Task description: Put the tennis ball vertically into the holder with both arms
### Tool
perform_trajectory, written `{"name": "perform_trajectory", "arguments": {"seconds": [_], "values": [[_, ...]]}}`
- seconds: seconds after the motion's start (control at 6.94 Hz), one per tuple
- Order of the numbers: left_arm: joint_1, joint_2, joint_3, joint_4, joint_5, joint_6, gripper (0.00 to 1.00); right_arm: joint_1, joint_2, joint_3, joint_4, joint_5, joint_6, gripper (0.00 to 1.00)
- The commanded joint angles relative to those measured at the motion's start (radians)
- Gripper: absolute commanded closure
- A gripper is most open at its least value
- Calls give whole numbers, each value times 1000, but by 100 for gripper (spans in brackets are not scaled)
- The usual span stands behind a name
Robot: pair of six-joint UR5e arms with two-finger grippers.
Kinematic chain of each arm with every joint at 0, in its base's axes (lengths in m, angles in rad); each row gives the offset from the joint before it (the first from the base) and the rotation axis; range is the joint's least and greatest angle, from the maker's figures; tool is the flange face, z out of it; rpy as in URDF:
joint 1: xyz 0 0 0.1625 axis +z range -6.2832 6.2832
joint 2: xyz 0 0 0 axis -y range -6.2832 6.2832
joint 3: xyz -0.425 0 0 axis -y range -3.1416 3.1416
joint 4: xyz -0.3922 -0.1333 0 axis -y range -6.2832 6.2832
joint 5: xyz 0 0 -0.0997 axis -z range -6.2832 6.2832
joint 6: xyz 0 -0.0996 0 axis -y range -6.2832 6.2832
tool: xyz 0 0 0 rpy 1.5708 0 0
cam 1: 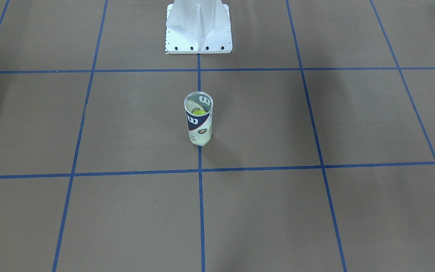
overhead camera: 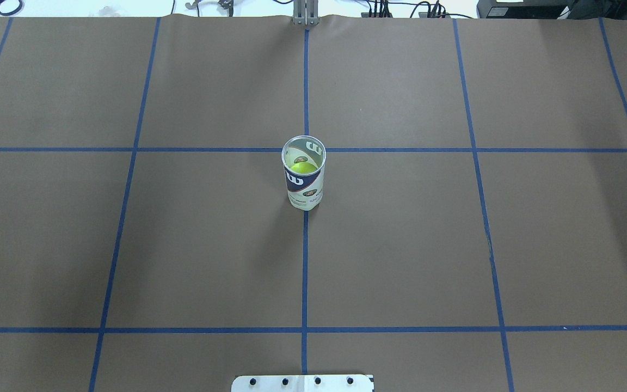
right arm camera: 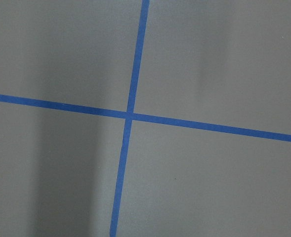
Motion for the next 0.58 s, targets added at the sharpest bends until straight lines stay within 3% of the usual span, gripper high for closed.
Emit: {"name": "perform_trajectory", "arguments": {"seconds": [0.0,0.43], "values": [[1,3,2,-3,1,-3,1,0,-1,-2,0,-6,2,1],[1,3,2,-3,1,-2,1,0,-3,1,0,-6,8,0]]}}
